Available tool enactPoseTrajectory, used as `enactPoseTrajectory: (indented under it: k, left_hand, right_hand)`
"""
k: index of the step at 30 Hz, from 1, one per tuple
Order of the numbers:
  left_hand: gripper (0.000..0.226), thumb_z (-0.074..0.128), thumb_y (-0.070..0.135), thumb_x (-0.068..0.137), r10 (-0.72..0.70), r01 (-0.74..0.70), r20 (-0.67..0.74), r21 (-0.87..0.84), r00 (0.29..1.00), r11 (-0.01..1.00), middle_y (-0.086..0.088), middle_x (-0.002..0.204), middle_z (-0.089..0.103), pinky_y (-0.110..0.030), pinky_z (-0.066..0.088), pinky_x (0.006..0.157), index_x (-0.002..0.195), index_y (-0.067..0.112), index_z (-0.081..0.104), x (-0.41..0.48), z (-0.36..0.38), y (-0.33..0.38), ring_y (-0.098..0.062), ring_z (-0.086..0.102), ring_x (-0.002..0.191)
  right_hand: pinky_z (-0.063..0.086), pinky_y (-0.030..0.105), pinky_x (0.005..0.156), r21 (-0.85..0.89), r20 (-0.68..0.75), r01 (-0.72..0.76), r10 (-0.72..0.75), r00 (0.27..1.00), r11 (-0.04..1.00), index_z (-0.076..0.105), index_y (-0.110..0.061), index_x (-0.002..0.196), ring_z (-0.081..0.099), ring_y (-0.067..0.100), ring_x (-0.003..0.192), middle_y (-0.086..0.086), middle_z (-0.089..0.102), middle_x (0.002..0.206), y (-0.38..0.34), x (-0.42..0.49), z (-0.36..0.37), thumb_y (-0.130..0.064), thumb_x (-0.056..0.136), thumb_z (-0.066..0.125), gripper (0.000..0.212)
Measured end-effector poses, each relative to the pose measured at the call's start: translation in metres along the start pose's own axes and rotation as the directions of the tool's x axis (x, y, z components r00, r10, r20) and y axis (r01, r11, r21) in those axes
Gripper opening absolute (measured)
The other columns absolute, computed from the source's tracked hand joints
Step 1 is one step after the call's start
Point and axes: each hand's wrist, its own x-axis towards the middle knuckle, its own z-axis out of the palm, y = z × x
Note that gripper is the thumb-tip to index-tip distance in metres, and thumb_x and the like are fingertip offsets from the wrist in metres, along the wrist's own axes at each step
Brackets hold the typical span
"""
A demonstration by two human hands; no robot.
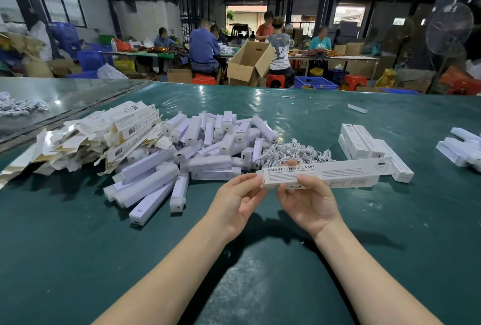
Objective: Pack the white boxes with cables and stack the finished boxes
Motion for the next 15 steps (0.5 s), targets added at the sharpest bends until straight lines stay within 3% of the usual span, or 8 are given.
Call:
enactPoseTrajectory:
  k: [2,3,5,7,10,12,13,15]
  left_hand:
    - [0.012,0.055,-0.008,0.083,0.009,-0.009,-0.020,-0.013,1.000,1.000,-0.007,0.063,0.068,-0.016,0.053,0.053,0.076,0.002,0.057,-0.0001,0.0002,0.0003,-0.008,0.065,0.055]
    - [0.011,0.056,-0.007,0.083,0.017,-0.018,-0.028,-0.006,0.999,1.000,-0.006,0.063,0.068,-0.016,0.053,0.053,0.077,0.002,0.057,0.0000,0.0004,0.0001,-0.008,0.065,0.055]
    - [0.010,0.057,-0.006,0.082,0.044,-0.043,-0.044,0.023,0.998,0.999,-0.004,0.063,0.068,-0.015,0.053,0.054,0.078,0.003,0.058,-0.0003,0.0004,-0.0008,-0.006,0.065,0.056]
    - [0.008,0.058,-0.005,0.082,0.064,-0.062,-0.057,0.035,0.996,0.997,-0.003,0.063,0.069,-0.015,0.052,0.054,0.079,0.003,0.059,-0.0004,0.0004,-0.0018,-0.005,0.065,0.056]
    - [0.007,0.059,-0.004,0.082,0.064,-0.064,-0.069,0.009,0.996,0.998,-0.004,0.064,0.069,-0.015,0.052,0.054,0.079,0.003,0.061,-0.0005,0.0013,-0.0024,-0.005,0.064,0.055]
    - [0.010,0.058,-0.003,0.083,0.055,-0.055,-0.068,-0.009,0.996,0.998,-0.005,0.063,0.069,-0.015,0.052,0.053,0.076,0.004,0.060,-0.0007,0.0011,-0.0030,-0.006,0.065,0.055]
    - [0.011,0.058,-0.003,0.083,0.054,-0.054,-0.065,-0.007,0.996,0.999,-0.005,0.064,0.069,-0.016,0.052,0.053,0.075,0.005,0.060,-0.0007,0.0010,-0.0034,-0.007,0.066,0.056]
    - [0.012,0.059,-0.002,0.082,0.077,-0.075,-0.062,0.036,0.995,0.997,-0.005,0.065,0.070,-0.016,0.052,0.053,0.074,0.006,0.059,-0.0008,0.0008,-0.0039,-0.007,0.066,0.058]
  right_hand:
    - [0.054,0.021,0.054,0.021,0.017,0.014,-0.015,1.000,1.000,0.073,-0.011,0.068,0.069,0.021,0.072,0.009,0.069,0.077,0.0002,0.0003,0.0000,-0.004,0.034,0.086,0.037]
    - [0.054,0.021,0.054,0.016,0.025,0.006,-0.006,1.000,1.000,0.073,-0.011,0.068,0.069,0.021,0.073,0.009,0.069,0.077,-0.0001,0.0006,-0.0001,-0.004,0.035,0.086,0.037]
    - [0.054,0.021,0.055,-0.016,0.012,-0.003,0.003,1.000,1.000,0.074,-0.013,0.067,0.069,0.021,0.072,0.010,0.070,0.077,-0.0007,-0.0003,0.0020,-0.003,0.058,0.067,0.014]
    - [0.054,0.020,0.055,-0.022,0.002,-0.003,0.003,1.000,1.000,0.074,-0.013,0.066,0.069,0.020,0.071,0.009,0.070,0.076,-0.0005,0.0017,-0.0016,-0.003,0.066,0.049,0.027]
    - [0.054,0.021,0.054,0.000,0.013,0.018,-0.018,1.000,1.000,0.074,-0.013,0.066,0.069,0.020,0.070,0.010,0.070,0.076,0.0008,0.0008,0.0021,-0.004,0.055,0.069,0.015]
    - [0.054,0.021,0.053,-0.004,0.012,0.010,-0.010,1.000,1.000,0.073,-0.011,0.068,0.069,0.021,0.070,0.012,0.069,0.077,0.0019,0.0019,0.0032,-0.004,0.031,0.086,0.039]
    - [0.054,0.021,0.053,-0.008,0.005,0.002,-0.002,1.000,1.000,0.073,-0.011,0.068,0.069,0.022,0.070,0.012,0.068,0.078,0.0026,0.0016,0.0032,-0.004,0.031,0.086,0.040]
    - [0.054,0.021,0.053,-0.016,-0.009,-0.004,0.004,1.000,1.000,0.073,-0.012,0.067,0.069,0.021,0.069,0.012,0.067,0.079,0.0026,0.0013,0.0032,-0.003,0.052,0.070,0.017]
